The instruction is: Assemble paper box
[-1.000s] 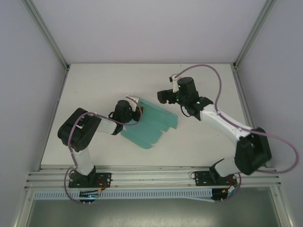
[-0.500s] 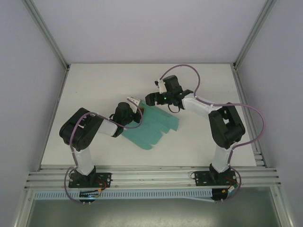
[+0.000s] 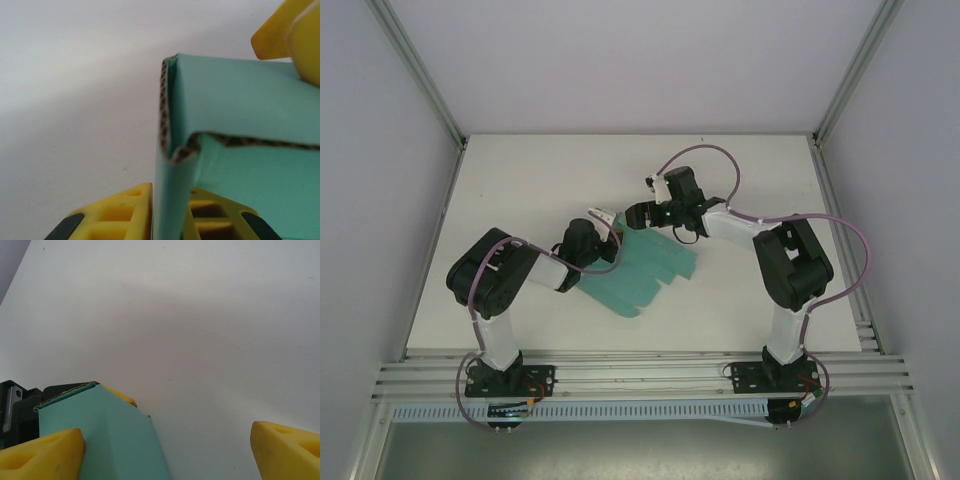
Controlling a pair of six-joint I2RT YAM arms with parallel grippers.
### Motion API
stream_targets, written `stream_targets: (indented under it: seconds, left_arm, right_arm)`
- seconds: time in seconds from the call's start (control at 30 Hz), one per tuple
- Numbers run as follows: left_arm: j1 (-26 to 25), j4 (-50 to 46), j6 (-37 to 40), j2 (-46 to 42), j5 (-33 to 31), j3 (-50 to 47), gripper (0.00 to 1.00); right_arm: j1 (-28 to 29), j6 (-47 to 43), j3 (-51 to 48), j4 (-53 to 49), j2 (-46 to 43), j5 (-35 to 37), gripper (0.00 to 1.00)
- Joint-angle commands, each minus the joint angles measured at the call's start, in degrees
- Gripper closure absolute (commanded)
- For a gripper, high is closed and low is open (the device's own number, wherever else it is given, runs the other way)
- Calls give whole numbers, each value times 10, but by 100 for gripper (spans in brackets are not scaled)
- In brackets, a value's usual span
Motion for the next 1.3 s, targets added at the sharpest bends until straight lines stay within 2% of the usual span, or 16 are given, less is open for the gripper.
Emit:
stream_targets:
  seconds: [0.0,0.17,0.47,0.53,0.6,0.67,0.9,1.0,1.13,1.27]
  left_arm:
    - [-6,-3,-10,-1,4,-14,82]
    - [-6,-12,-13,0,4,-9,84]
    - [-7,-19,-18,-24,-12,-11,85]
    - [-7,-32,-18,-28,-26,-4,96]
    - [-6,-58,-21,-32,-43,10,100]
    - [-7,-78,-30,-38,-51,19,100]
    - [-7,-127,-67,-70,-110,25,100]
    - [-7,-144,-72,-82,-128,24,100]
    - [-7,-161,-80,-86,-144,26,100]
    - [-7,-177,-97,-106,-139,35,100]
  right_arm:
    - [28,-13,-40,-36,12,27,14]
    - [47,-23,-45,-44,16,50,14]
    - [48,-30,-43,-58,8,68,14]
    - [48,-29,-41,-63,5,69,14]
    - [47,-29,-40,-70,-7,77,12]
    - [43,-36,-41,-73,-34,99,1]
    - [26,-44,-72,-77,-179,239,1]
    - [23,-59,-100,-97,-240,275,1]
    - [20,-64,-146,-126,-308,276,1]
    - [19,-42,-194,-101,-322,251,1]
